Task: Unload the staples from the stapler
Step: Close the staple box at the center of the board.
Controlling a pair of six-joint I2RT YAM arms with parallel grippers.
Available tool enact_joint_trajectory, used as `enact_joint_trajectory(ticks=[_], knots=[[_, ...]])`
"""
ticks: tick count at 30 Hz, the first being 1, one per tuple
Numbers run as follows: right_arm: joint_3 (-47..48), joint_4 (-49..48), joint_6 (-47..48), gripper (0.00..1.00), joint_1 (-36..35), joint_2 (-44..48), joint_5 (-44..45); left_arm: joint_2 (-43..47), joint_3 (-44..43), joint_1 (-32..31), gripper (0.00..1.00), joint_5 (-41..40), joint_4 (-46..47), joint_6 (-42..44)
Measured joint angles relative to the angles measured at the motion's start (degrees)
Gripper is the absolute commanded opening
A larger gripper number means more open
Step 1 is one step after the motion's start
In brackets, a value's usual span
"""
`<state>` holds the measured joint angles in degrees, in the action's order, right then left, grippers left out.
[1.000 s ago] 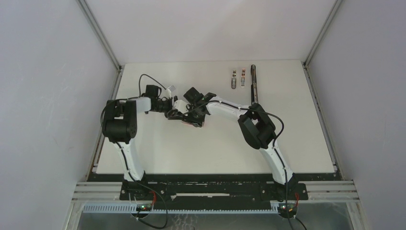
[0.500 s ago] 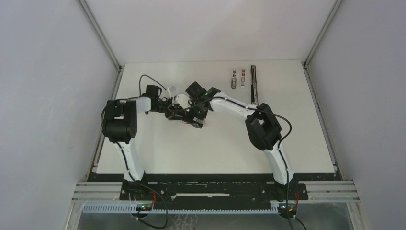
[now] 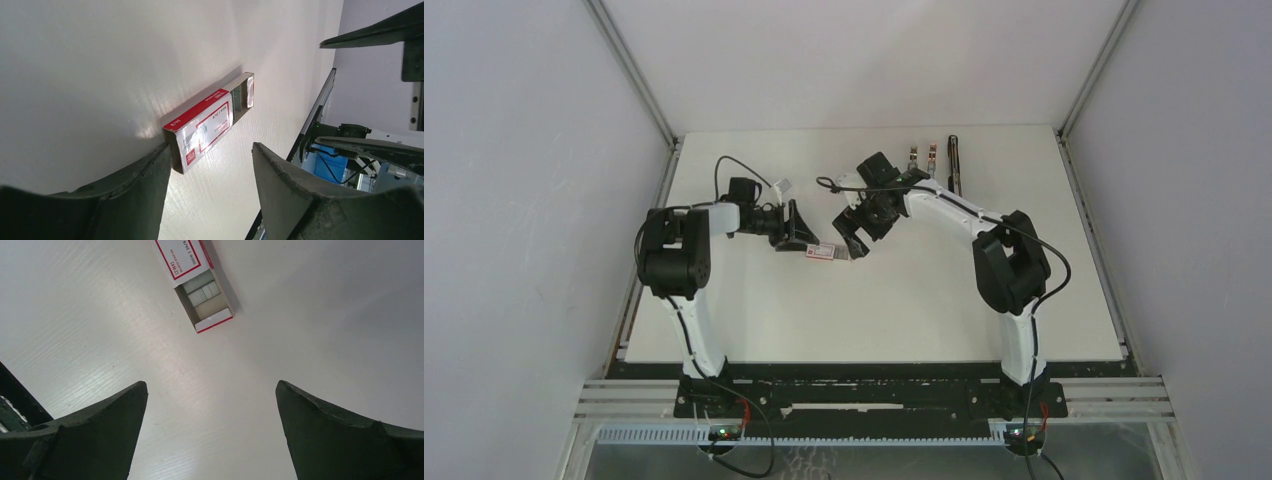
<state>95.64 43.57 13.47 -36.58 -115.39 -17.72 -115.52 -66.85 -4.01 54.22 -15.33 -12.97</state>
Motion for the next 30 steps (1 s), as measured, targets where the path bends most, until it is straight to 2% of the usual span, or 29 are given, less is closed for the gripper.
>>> enact_joint_trajectory(ticks=[9,30], knots=[[-0.6,-0.5,-4.9,1.00,0.6,-4.3,-3.5,0.0,0.0,0.0,0.68,0.2,0.0,0.0],[-0.1,-2.1,-8.7,1.00,1.7,-8.8,-8.5,0.0,0.0,0.0,0.68,0.5,-0.1,0.0]])
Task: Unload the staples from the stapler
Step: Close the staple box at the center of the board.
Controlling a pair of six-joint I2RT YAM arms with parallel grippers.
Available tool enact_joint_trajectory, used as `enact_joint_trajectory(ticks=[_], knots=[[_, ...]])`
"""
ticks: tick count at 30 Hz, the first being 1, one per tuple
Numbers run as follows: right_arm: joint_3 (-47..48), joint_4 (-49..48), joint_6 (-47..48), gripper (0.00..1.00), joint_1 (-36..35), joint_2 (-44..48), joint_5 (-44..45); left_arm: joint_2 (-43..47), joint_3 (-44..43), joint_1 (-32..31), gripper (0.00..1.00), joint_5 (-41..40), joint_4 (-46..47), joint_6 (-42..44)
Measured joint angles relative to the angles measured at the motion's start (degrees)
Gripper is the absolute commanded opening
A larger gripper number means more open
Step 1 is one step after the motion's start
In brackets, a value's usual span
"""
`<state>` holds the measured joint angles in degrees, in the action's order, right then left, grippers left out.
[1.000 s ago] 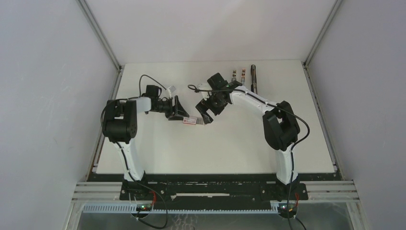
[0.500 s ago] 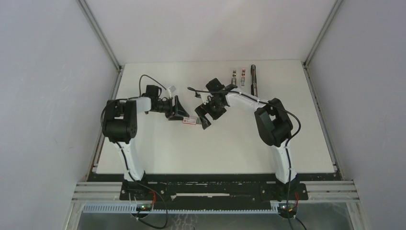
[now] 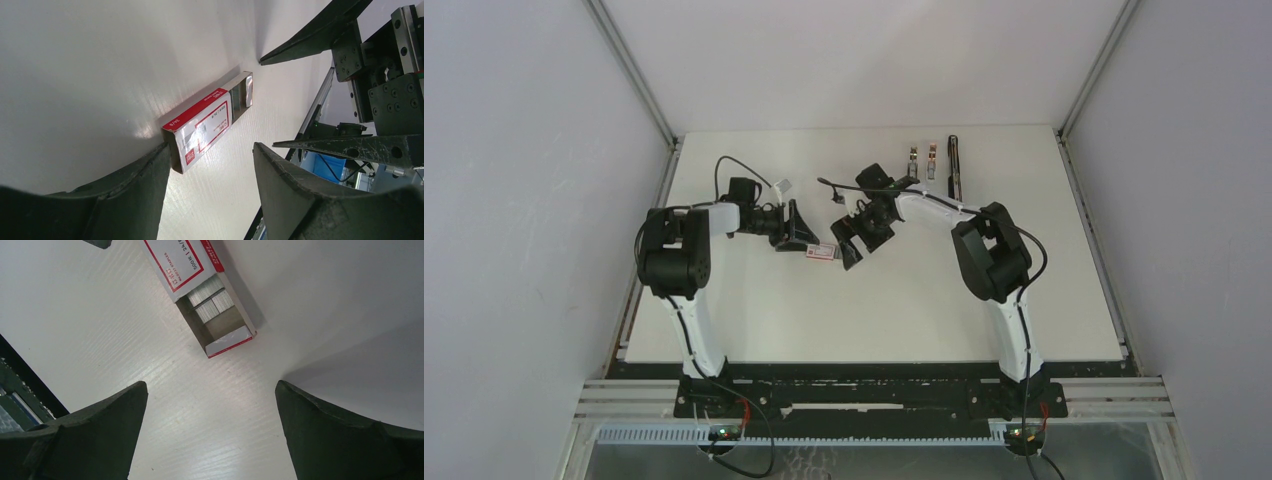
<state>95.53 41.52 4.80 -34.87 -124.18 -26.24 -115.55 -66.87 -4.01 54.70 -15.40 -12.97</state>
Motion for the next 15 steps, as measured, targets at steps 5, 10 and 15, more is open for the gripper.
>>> enact_joint_trajectory(ticks=[5,10,15], knots=[[0.6,-0.7,-0.6,1.00,-0.3,-0.6,-1.4,-0.4,-0.4,0.0,0.68,0.1,-0.3,0.0],[1.2,-1.9,-1.1,1.00,-1.2,-1.3,-2.4,-0.4,-0.4,0.0,0.68,0.2,-0.3,0.0],[1.5,-3.0,-1.4,1.00,-2.2,-1.6,-2.6,-0.4,-0.4,0.0,0.68,0.2,-0.3,0.0]])
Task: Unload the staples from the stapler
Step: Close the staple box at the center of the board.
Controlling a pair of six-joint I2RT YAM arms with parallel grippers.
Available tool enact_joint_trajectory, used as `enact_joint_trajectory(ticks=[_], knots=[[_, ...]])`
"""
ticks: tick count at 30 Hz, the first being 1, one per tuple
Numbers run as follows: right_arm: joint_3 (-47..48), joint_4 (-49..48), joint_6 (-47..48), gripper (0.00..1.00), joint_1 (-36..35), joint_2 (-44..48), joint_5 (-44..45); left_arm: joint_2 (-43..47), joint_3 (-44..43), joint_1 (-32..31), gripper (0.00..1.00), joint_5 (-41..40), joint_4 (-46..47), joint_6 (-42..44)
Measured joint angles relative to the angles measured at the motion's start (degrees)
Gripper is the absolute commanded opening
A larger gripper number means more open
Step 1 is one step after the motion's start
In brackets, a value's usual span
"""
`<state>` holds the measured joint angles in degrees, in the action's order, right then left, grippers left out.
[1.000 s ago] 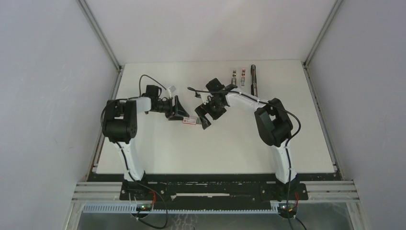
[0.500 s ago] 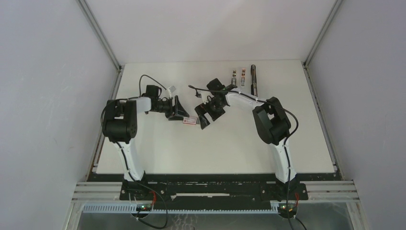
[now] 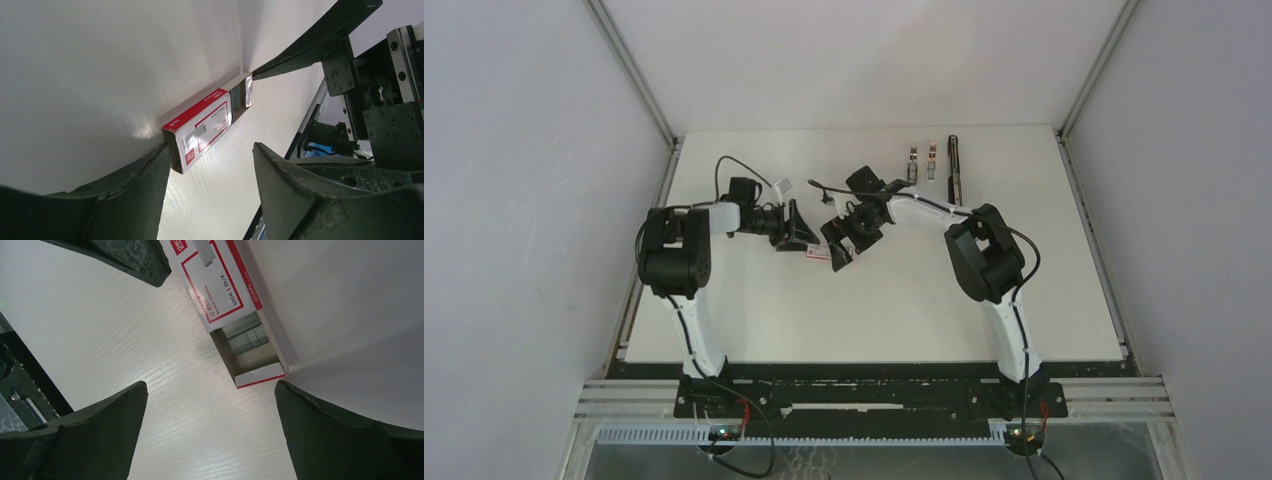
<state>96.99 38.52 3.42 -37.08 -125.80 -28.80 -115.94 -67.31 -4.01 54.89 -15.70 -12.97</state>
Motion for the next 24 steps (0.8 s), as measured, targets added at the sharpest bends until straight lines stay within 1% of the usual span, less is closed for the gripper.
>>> enact_joint_trajectory(ticks=[24], knots=[[5.2,-1.0,-3.0,1.00,-1.1,-3.9,-3.6,-0.2,-0.1,0.0,0.68,0.7,0.0,0.0]])
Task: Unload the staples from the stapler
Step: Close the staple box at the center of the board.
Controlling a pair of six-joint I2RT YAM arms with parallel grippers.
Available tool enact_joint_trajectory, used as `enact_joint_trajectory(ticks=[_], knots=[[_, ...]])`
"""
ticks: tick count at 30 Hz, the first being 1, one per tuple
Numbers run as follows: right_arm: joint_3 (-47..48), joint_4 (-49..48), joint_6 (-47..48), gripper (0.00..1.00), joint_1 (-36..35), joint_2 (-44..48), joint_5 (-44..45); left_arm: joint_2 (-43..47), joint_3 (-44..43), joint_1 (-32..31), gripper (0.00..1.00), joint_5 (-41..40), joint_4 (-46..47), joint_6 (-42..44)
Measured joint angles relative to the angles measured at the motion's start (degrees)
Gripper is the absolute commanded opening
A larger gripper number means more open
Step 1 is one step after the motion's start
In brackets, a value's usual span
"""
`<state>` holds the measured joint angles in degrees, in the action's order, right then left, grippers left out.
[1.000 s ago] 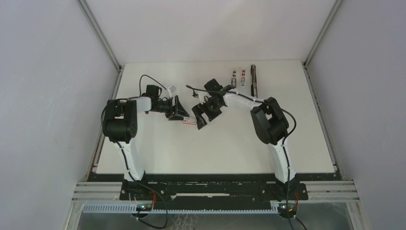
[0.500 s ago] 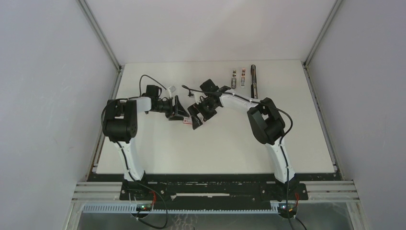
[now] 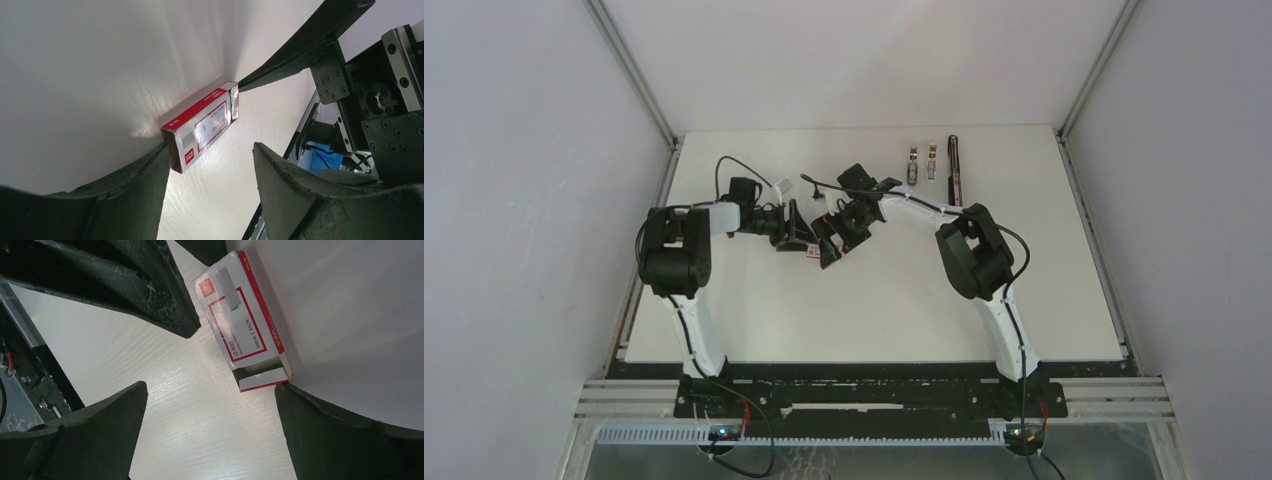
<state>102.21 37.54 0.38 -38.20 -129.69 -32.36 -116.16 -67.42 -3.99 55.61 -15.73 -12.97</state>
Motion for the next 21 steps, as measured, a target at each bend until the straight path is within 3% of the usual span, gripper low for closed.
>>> enact_joint_trajectory(ticks=[21], knots=[[3.7,0.2,-0.2,1.00,-0.9,-2.5,-1.6,-0.1,0.0,0.0,0.68,0.2,0.0,0.0]])
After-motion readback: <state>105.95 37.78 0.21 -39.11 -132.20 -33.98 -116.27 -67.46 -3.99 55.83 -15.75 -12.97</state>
